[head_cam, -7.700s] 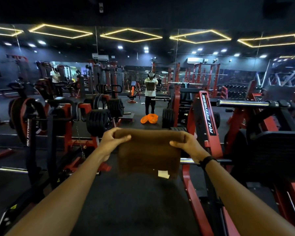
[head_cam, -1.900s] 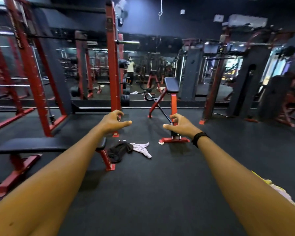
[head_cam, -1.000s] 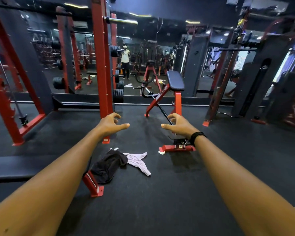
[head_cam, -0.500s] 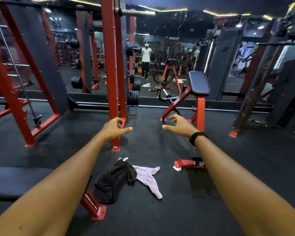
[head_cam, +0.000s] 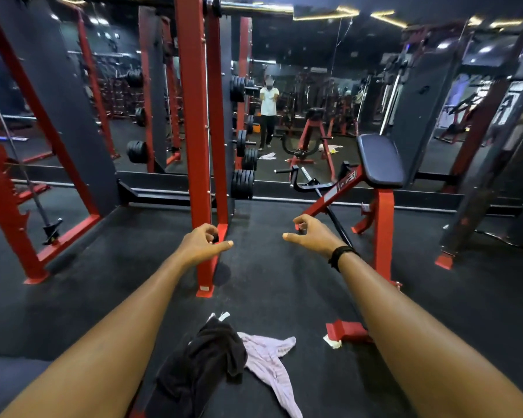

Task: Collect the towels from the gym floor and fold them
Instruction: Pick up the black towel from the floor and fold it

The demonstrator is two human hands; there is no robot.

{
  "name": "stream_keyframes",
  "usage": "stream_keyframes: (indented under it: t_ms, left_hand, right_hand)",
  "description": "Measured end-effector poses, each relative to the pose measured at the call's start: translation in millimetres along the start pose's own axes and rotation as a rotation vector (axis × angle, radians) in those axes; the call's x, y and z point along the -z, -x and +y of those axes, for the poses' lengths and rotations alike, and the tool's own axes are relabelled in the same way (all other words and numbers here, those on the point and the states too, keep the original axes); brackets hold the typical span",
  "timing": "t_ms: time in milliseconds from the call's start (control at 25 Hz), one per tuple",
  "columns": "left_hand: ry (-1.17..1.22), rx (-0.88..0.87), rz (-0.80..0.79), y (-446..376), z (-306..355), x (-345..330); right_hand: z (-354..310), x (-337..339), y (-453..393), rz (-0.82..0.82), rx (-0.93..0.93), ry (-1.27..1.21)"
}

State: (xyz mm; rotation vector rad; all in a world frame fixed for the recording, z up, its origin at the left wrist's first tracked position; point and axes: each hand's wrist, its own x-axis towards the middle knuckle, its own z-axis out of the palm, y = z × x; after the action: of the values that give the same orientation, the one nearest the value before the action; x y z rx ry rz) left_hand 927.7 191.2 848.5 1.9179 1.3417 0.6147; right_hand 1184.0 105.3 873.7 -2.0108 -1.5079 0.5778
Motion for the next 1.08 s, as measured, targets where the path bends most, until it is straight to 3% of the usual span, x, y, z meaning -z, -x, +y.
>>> stream_keyframes:
  t_ms: [320,560,880,1080]
  left_hand:
    - [-0.016,0.054,-0.025,-205.3,-33.6,20.8]
    - [-0.038,0.165,-0.063,-304.0,-92.0,-16.0]
    - [0.015,0.484,-0.084,-403.2,-245.0,-124.1]
    - [0.020,0.601,-0.216,-447.4,-374.1,-227.0]
  right_hand:
    - [6.8,-19.7,-192.1,-0.020,-0.065,-0.022]
    - [49.8,-67.3,-317.6,-0.100,-0.085,0.008]
    - [176.7,-242.0,-462.2,-0.432,-0.199,0.017]
    - [285.1,-394.2,-498.6,-0.546,-0.322,0.027]
